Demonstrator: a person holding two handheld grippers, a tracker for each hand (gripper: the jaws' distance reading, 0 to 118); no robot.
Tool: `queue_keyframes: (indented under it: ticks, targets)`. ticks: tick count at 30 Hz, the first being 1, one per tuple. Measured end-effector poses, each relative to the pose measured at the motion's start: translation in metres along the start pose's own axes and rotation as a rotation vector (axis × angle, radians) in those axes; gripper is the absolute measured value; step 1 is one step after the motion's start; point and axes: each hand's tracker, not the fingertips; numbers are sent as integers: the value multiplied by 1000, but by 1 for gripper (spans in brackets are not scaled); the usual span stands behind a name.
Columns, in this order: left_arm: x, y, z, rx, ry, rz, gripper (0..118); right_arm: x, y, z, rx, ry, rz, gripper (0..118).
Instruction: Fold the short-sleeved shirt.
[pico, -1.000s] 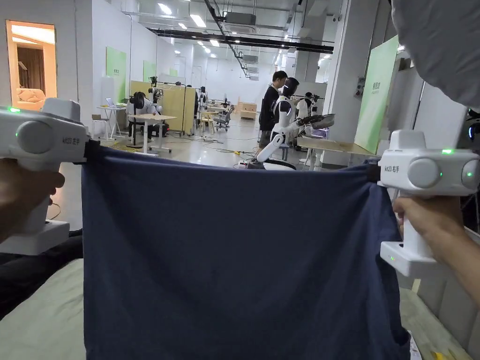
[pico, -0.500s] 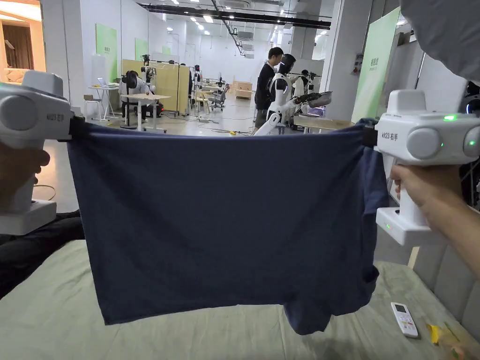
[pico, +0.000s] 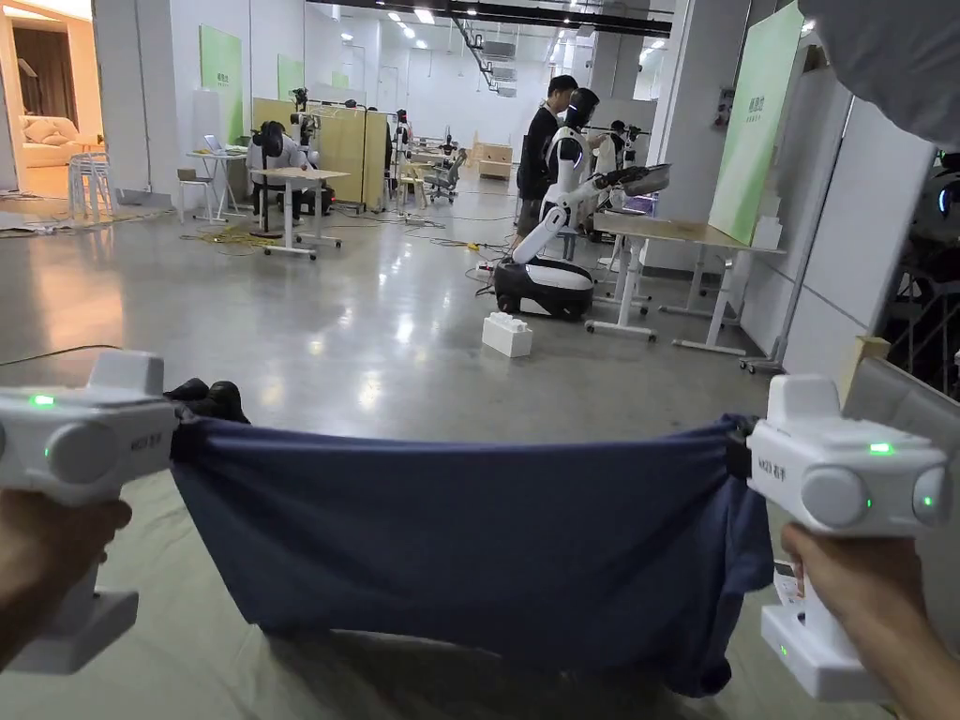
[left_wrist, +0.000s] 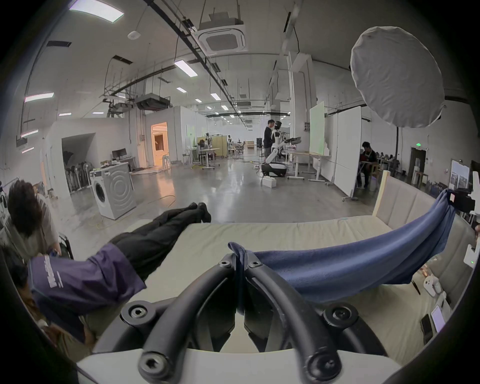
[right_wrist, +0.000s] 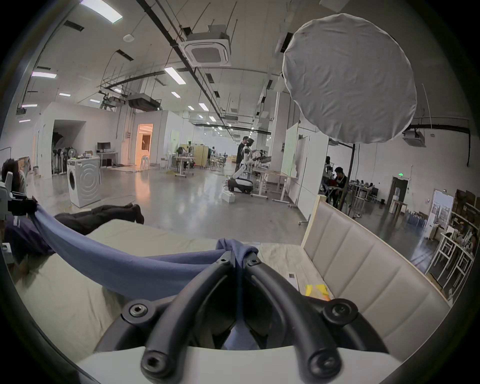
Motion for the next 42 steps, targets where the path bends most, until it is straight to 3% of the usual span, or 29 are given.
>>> queue_keyframes:
  ticks: [11,18,22,27,29,32,40,42]
  targets:
    - [-8,-89,83,24,-11,45,5,-13,-91,98,-23,-21,-89,4]
    - [-24,-154,139,11,0,45,5,-26,-155,171,-70,0,-102,4]
    - [-30,-195,172,-14,15,36,5,-36,-189,204,-123,3,-64,4]
    - [-40,-246,189,-118,17,66,5,-48,-232,231,-228,13,-74,4]
    - [-39,-261,192,-179,15,59,5,-52,-248,237,-285,20,-36,4]
    - [-40,-285,190,-243,12,41,5,-55,-272,242,-363,23,-65,4]
    - [-30,-330,173,-456,7,-3,5,-70,-311,226,-544,32,23,4]
    - [-26,-339,171,-498,3,-23,5,-77,-317,218,-618,34,76,4]
